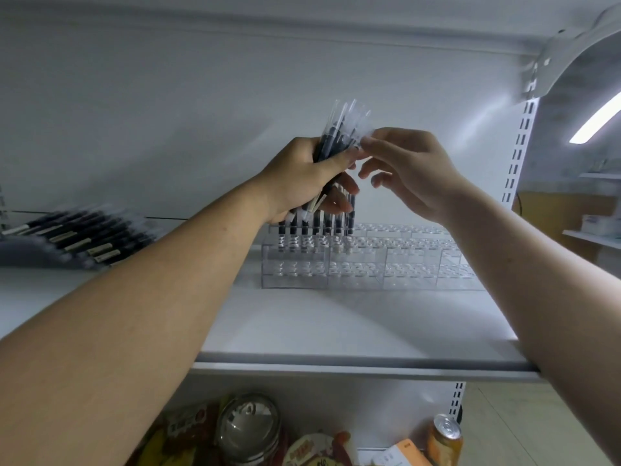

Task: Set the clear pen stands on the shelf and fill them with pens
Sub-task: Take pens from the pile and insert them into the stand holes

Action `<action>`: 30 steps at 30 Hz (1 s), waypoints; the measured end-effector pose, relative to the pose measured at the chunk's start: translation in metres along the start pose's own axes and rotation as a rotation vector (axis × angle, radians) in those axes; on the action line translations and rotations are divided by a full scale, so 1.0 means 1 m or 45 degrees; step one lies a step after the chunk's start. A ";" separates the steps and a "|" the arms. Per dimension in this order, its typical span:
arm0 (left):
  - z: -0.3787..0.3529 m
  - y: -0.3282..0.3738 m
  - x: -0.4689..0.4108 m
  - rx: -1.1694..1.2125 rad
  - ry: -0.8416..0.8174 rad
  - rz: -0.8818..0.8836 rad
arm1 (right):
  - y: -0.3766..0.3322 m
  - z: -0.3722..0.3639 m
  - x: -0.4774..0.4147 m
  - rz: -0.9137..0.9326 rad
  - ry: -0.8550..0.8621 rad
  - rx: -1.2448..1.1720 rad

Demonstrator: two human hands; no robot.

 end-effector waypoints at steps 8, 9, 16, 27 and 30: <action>-0.002 -0.002 0.002 0.077 -0.009 0.058 | -0.003 0.005 -0.002 0.032 0.117 -0.007; -0.002 -0.002 0.002 0.064 -0.015 0.056 | -0.003 0.005 -0.002 0.033 0.130 -0.021; 0.003 -0.002 0.000 -0.087 0.019 0.023 | -0.007 0.026 -0.003 0.070 0.374 -0.279; 0.007 -0.004 -0.001 -0.135 0.044 0.004 | -0.009 0.028 -0.003 0.161 0.401 0.656; 0.007 -0.004 -0.001 -0.153 0.039 -0.004 | -0.003 0.021 -0.003 0.122 0.335 0.727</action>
Point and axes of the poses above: each hand's wrist, its own x-axis away from the middle knuckle, its own z-axis out of the back of the hand, y = z × x, the point moved 9 cm from there along -x, towards the middle knuckle, and after that the axes turned 2 degrees about -z, right-handed, at the moved point
